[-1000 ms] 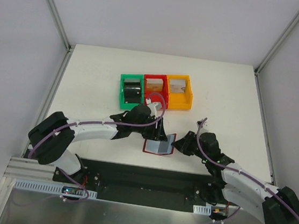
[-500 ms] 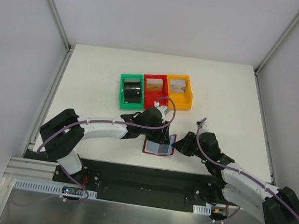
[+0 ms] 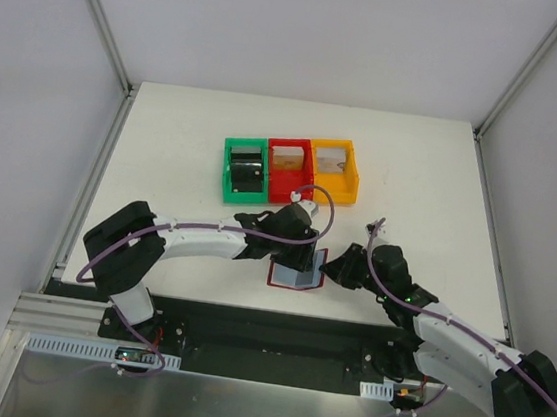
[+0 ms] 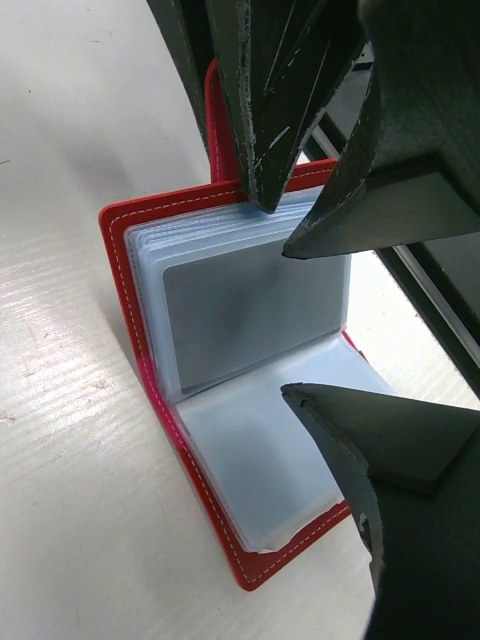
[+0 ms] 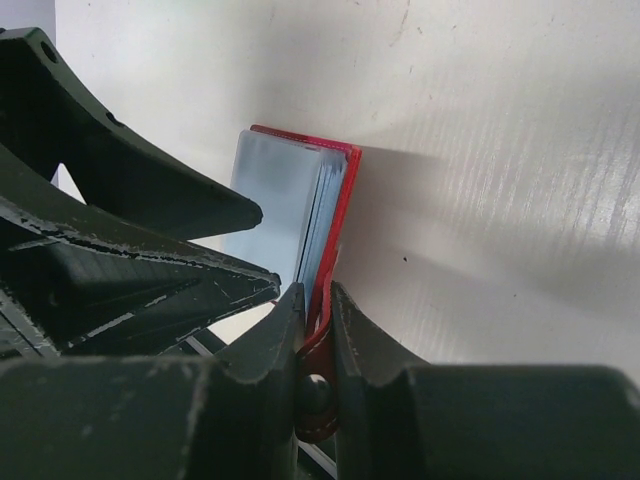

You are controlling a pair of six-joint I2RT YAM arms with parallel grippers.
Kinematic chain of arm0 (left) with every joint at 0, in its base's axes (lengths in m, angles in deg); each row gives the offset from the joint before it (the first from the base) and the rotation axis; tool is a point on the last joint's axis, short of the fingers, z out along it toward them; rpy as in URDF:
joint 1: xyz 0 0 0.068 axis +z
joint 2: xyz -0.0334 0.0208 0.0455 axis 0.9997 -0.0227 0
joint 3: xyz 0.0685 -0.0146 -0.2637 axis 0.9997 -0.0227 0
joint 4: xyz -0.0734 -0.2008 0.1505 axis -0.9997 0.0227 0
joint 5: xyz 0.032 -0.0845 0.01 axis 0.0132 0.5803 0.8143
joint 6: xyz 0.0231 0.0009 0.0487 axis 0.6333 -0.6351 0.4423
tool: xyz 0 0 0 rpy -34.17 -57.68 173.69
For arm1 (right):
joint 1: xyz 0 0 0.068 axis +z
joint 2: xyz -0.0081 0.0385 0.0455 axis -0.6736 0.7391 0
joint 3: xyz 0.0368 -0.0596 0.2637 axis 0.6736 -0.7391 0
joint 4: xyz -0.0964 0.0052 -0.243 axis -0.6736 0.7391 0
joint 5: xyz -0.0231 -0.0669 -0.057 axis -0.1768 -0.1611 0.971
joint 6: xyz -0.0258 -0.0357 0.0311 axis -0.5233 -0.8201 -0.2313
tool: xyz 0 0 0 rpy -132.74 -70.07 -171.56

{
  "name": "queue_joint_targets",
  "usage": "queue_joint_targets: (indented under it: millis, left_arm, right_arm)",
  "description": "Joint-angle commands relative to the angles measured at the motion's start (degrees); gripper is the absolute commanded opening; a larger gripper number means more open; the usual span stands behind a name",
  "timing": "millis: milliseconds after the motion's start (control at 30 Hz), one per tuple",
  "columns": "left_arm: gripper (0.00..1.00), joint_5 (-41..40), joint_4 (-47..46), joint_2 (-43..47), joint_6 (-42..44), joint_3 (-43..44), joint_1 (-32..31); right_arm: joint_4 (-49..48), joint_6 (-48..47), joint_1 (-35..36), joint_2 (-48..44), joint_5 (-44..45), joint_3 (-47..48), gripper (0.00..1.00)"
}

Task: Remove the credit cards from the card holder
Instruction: Open the card holder at the center of the board.

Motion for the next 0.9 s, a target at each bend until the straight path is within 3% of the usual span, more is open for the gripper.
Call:
queue_joint_targets:
  millis: [0, 733, 867]
  left_arm:
    - [0.52, -1.9, 1.9, 0.1, 0.6, 2.5, -0.9]
    - [0.52, -3.2, 3.1, -2.1, 1.2, 5.8, -2.5]
    - [0.47, -3.6, 3.8, -2.8, 1.0, 6.0, -2.6]
  right_arm:
    - [-0.2, -0.7, -0.2, -1.1, -0.8, 2.3, 0.0]
    - [-0.3, -0.8, -0.2, -1.0, -1.1, 2.6, 0.0]
    - [-0.3, -0.7, -0.1, -1.2, -1.1, 2.6, 0.0]
